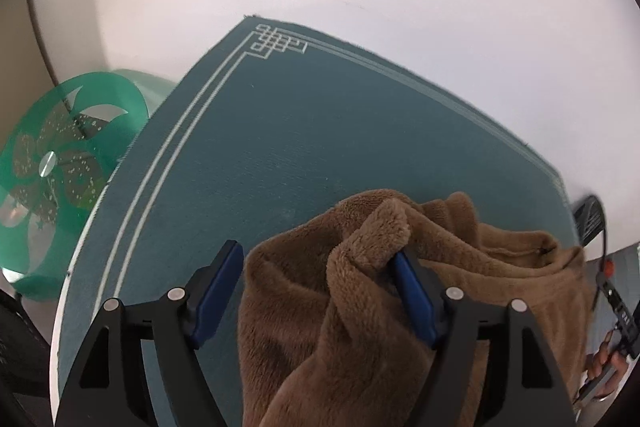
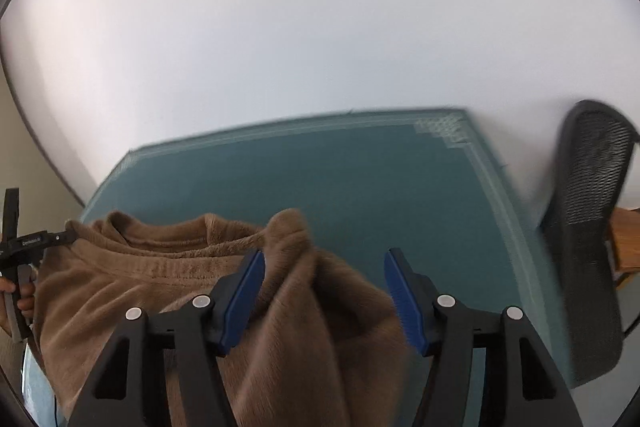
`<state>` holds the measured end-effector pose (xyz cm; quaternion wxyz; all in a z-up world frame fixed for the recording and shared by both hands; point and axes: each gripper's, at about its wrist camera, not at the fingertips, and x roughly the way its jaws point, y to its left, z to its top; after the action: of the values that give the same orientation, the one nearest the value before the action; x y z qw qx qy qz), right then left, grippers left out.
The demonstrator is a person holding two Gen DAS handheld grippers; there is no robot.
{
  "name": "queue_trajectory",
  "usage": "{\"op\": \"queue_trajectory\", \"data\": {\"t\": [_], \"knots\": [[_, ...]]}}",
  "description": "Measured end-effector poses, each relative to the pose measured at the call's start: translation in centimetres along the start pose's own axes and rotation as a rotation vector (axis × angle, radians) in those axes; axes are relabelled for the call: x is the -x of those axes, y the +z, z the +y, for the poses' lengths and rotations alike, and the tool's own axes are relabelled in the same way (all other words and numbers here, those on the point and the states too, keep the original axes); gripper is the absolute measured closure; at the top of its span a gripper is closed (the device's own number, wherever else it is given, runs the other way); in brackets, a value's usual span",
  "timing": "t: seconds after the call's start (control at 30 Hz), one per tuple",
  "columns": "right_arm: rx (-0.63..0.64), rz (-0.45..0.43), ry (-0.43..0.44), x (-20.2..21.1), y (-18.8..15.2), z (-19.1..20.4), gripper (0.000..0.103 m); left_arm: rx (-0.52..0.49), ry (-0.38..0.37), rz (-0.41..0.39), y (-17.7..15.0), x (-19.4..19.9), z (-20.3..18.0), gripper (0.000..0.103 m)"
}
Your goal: Fold clothes
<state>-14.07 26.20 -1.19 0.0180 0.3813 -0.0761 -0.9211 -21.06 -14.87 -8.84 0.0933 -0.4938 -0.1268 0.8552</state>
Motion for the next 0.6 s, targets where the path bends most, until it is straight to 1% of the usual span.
{"op": "queue_trajectory", "data": {"t": [0.03, 0.13, 0.23, 0.33, 0.47, 0.53, 0.6], "knots": [[-0.005, -0.012, 0.011, 1.0, -0.2, -0.3, 0.039, -0.001, -0.006, -0.014, -0.1, 0.8, 0.1, 0.024], [0.008, -0.025, 0.035, 3.4, -0.9, -0.6, 0.039, -0.014, 0.014, -0.069, 0.0, 3.1, 0.7, 0.024], [0.055, -0.01, 0.034, 3.3, -1.4, 0.3, 0.039, -0.017, -0.012, -0.072, 0.1, 4.3, 1.0, 0.024], [0.105, 0.008, 0.036, 2.6, -2.1, 1.5, 0.039, -0.061, -0.035, -0.047, 0.2, 4.2, 0.4, 0.024], [0.137, 0.035, 0.05, 1.0, -2.2, 3.2, 0.039, -0.217, -0.033, -0.035, -0.2, 3.7, -1.9, 0.024], [0.157, 0.04, 0.045, 0.4, -1.9, 3.5, 0.039, -0.3, -0.012, -0.037, -0.6, 3.6, -3.3, 0.024], [0.171, 0.041, 0.047, -0.2, -1.5, 3.6, 0.039, -0.313, 0.003, -0.019, -0.4, 2.7, -3.7, 0.023]]}}
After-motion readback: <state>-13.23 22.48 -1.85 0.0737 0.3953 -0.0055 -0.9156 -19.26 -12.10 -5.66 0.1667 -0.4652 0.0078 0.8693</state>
